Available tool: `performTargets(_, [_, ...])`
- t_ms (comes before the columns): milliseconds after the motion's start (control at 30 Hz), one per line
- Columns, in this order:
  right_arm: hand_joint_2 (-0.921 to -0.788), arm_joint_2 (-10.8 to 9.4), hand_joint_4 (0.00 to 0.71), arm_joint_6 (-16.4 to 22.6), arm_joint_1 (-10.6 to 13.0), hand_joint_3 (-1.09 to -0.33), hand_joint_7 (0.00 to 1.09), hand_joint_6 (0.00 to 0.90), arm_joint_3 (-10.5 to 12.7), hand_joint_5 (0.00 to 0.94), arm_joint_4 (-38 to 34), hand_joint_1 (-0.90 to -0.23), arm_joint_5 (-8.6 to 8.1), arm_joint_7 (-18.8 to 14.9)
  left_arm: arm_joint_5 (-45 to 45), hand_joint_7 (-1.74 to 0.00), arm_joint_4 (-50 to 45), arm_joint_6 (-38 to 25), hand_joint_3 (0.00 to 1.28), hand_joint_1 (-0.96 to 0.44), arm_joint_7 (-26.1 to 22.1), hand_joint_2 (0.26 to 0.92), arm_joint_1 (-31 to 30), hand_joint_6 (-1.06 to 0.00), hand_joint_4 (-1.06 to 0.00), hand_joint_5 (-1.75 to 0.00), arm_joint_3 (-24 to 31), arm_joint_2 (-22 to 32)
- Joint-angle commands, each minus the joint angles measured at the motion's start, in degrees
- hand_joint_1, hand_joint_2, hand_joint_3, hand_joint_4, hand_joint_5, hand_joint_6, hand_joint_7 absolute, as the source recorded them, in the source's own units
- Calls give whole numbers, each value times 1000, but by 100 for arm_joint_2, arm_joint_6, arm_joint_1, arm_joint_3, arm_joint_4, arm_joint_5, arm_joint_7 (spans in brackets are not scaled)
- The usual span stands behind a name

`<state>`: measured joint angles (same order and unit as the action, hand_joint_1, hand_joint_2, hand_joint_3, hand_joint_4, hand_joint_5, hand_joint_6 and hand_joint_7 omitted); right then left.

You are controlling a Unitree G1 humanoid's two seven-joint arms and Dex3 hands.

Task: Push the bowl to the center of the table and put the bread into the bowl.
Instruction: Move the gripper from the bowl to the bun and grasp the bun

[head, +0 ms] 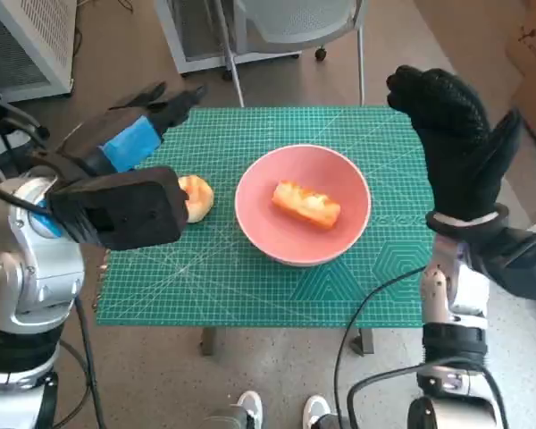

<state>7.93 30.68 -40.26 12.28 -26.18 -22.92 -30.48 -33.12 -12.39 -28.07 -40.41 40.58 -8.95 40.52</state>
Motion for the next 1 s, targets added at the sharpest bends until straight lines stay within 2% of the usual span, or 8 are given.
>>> performTargets(33, [-921, -45, 324, -28, -5, -588, 4, 357, 25, 2, -156, -614, -97, -87, -98, -32, 57, -69, 2, -228, -11, 711, -72, -191, 1, 1, -73, 81])
performTargets(467, [-921, -94, 325, 67, -115, -588, 9, 370, 50, 2, -394, -607, -162, -217, -162, -11, 1104, -75, 6, -261, 68, 718, 182, -175, 1, 1, -508, -171])
performTargets(733, [-921, -61, 326, 74, -131, -590, 8, 371, 58, 1, -409, -600, -153, -246, -115, -5, 2392, 302, 6, -261, 231, 721, 644, -168, 1, 1, -850, -462])
performTargets(1000, [-921, -11, 327, 47, -114, -591, 8, 373, 56, 1, -351, -599, -119, -226, -134, -2, 4059, 936, 5, -263, 655, 723, 1188, -164, 1, 1, -1145, -825])
